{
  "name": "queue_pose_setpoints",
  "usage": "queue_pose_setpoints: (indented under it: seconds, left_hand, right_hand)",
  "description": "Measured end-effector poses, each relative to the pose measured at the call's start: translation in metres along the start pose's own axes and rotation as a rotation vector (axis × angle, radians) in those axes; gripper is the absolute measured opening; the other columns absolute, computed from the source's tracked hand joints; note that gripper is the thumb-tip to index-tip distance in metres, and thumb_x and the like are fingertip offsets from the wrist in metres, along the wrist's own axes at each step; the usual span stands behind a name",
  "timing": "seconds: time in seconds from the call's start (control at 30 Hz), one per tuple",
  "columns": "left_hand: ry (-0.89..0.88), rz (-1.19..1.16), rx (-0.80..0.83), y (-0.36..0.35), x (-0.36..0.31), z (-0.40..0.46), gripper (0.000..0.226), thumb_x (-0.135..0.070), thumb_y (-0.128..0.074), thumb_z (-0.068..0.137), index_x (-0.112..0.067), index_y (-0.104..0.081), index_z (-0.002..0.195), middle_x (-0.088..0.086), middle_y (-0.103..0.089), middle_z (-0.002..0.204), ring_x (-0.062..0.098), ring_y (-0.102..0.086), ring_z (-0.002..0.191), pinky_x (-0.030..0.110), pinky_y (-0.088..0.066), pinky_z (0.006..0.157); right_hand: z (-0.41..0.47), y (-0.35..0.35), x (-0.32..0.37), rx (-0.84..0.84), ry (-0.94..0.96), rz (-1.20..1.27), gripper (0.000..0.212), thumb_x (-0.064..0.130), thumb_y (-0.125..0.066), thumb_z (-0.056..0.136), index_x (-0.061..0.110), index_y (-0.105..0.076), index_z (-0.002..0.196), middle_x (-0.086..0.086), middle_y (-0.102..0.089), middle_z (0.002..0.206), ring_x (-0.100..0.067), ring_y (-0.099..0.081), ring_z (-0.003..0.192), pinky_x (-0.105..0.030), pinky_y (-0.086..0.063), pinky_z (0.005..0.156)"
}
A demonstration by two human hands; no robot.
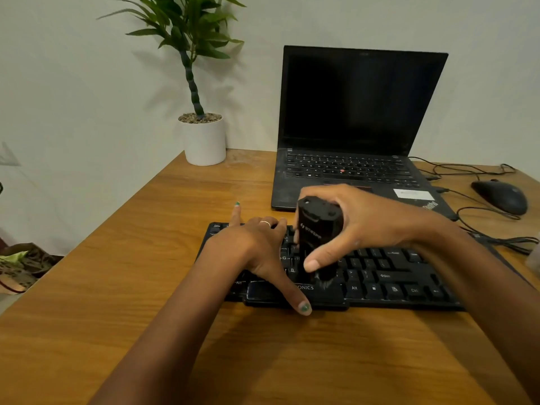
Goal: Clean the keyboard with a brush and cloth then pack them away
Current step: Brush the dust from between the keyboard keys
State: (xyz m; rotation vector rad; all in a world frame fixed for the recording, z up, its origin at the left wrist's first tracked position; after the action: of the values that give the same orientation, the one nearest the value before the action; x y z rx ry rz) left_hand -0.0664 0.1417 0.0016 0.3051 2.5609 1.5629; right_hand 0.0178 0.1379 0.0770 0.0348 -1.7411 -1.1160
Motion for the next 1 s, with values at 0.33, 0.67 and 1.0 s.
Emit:
queue_pose_setpoints:
  seconds: [0.33,0.67,1.0]
  left_hand:
    - [-0.008,-0.012,-0.008,0.001,-0.001,-0.001,0.136,-0.079,-0.067,0.058,-0.021,0.009,0.155,0.002,0.007,0.163,0.021,0.012,0.148,0.056,0.026,0.109]
    - [-0.011,-0.007,-0.004,0.0,-0.001,0.001,0.139,-0.079,-0.067,0.058,-0.019,0.015,0.153,0.002,0.009,0.163,0.021,0.013,0.148,0.057,0.026,0.109]
    - [-0.015,-0.007,-0.014,0.001,-0.001,0.002,0.138,-0.079,-0.067,0.059,-0.019,0.014,0.153,0.003,0.007,0.163,0.022,0.012,0.148,0.056,0.028,0.107]
  right_hand:
    - [-0.006,0.002,0.001,0.177,0.005,-0.01,0.042,0.002,-0.077,0.071,0.007,-0.057,0.107,-0.002,-0.064,0.109,-0.015,-0.062,0.105,-0.029,-0.055,0.083]
    - [-0.018,0.011,-0.011,0.294,-0.042,0.002,0.041,-0.004,-0.075,0.071,0.007,-0.056,0.105,-0.004,-0.065,0.111,-0.02,-0.062,0.109,-0.038,-0.055,0.086]
    - [0.008,0.036,-0.044,-0.243,-0.117,0.14,0.044,0.019,-0.08,0.069,0.019,-0.055,0.105,-0.001,-0.066,0.103,-0.009,-0.067,0.091,-0.016,-0.053,0.065]
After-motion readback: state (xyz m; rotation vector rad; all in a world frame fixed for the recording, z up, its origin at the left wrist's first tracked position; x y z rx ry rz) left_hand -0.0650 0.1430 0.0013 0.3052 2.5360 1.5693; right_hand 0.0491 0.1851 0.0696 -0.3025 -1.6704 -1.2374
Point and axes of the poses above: each hand's wrist, its own z-axis towards the middle knuckle, its own y-axis out of the back of the hand, x = y × z, the point moved 9 cm from there along z, towards the middle knuckle
